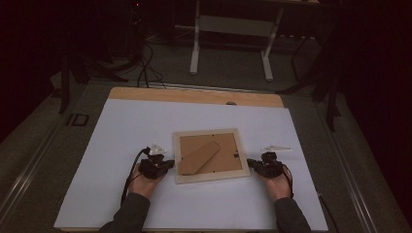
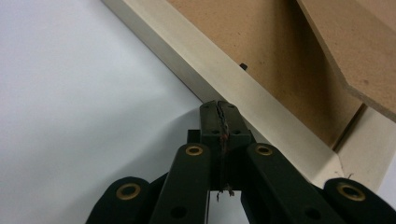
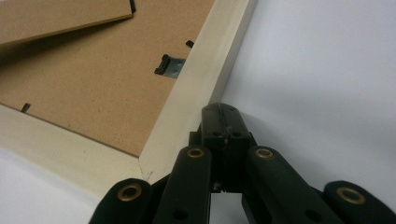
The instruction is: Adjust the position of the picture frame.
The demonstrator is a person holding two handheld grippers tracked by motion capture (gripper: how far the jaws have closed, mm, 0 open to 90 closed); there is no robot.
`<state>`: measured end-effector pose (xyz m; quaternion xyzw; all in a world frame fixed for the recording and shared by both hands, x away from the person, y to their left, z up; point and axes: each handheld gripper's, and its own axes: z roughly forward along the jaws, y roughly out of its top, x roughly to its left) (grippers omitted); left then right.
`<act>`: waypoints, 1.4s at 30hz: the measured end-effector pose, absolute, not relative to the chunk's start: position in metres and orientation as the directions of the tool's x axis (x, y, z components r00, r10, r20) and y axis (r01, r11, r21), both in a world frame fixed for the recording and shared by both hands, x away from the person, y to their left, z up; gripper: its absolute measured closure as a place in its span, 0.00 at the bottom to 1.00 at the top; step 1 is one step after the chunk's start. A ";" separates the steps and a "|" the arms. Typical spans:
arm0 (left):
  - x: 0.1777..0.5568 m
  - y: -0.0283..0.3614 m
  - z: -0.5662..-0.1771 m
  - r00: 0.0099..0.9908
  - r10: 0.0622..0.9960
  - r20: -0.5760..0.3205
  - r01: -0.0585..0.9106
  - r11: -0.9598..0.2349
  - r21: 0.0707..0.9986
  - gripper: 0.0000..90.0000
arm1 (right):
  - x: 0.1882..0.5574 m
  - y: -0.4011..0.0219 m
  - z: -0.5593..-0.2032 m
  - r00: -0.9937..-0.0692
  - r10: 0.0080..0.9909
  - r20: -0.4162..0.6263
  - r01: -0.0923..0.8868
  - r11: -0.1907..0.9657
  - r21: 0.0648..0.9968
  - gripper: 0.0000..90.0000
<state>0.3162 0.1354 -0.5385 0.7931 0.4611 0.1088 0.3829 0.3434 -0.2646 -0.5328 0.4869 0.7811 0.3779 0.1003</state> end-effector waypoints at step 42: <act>0.340 0.162 -0.530 0.414 0.902 -0.127 0.695 -0.222 0.683 1.00 | 0.366 -0.218 -0.531 -0.523 0.826 0.211 0.687 0.261 0.678 1.00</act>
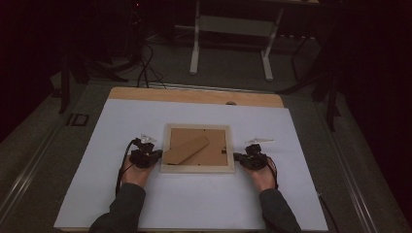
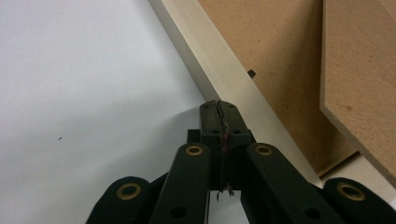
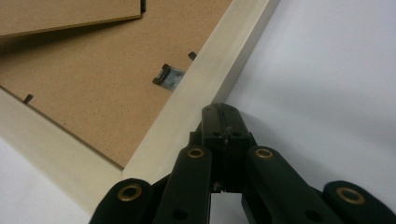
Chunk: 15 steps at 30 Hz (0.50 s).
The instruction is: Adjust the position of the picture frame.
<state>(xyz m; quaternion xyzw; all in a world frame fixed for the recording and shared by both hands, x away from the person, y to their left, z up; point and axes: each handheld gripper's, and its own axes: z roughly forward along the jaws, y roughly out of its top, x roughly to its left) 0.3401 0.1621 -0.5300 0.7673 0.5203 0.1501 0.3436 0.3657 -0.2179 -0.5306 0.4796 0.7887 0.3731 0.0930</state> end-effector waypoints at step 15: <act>0.340 0.163 -0.530 0.404 0.905 -0.135 0.698 -0.210 0.685 1.00 | 0.374 -0.215 -0.530 -0.509 0.835 0.209 0.694 0.255 0.673 1.00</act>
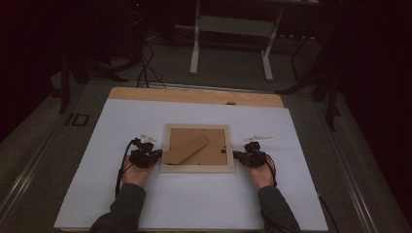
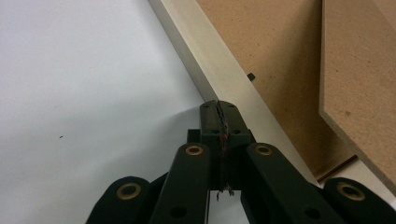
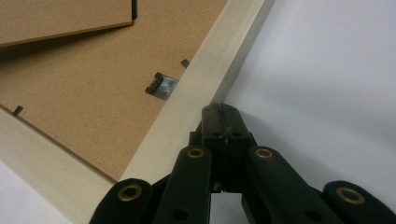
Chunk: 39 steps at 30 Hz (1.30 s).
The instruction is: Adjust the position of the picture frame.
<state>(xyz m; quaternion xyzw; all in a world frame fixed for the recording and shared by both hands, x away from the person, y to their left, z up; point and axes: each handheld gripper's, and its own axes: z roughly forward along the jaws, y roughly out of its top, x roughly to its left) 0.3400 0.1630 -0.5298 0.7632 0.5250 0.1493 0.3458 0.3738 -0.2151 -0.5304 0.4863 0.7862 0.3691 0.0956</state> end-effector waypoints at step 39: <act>0.338 0.173 -0.523 0.387 0.906 -0.173 0.678 -0.152 0.719 0.87 | 0.338 -0.244 -0.517 -0.509 0.846 0.161 0.606 0.219 0.765 0.89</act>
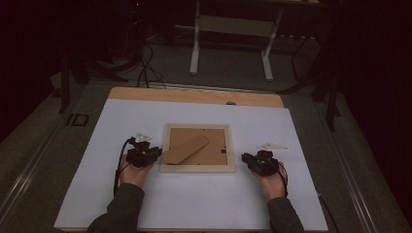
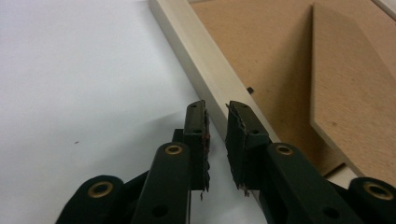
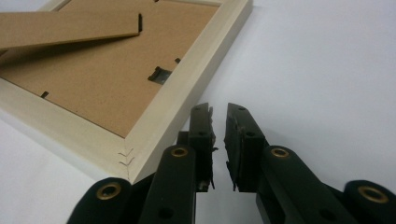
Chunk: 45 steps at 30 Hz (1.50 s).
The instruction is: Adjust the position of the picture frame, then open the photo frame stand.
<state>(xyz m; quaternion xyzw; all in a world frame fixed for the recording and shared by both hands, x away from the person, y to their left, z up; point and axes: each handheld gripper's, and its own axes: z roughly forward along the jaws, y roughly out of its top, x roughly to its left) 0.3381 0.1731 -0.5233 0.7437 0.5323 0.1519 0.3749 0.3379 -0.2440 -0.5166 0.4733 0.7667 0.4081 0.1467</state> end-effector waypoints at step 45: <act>0.371 0.138 -0.482 0.627 0.727 -0.279 0.652 -0.295 0.698 0.43 | 0.334 -0.257 -0.514 -0.503 0.837 0.217 0.617 0.171 0.768 0.66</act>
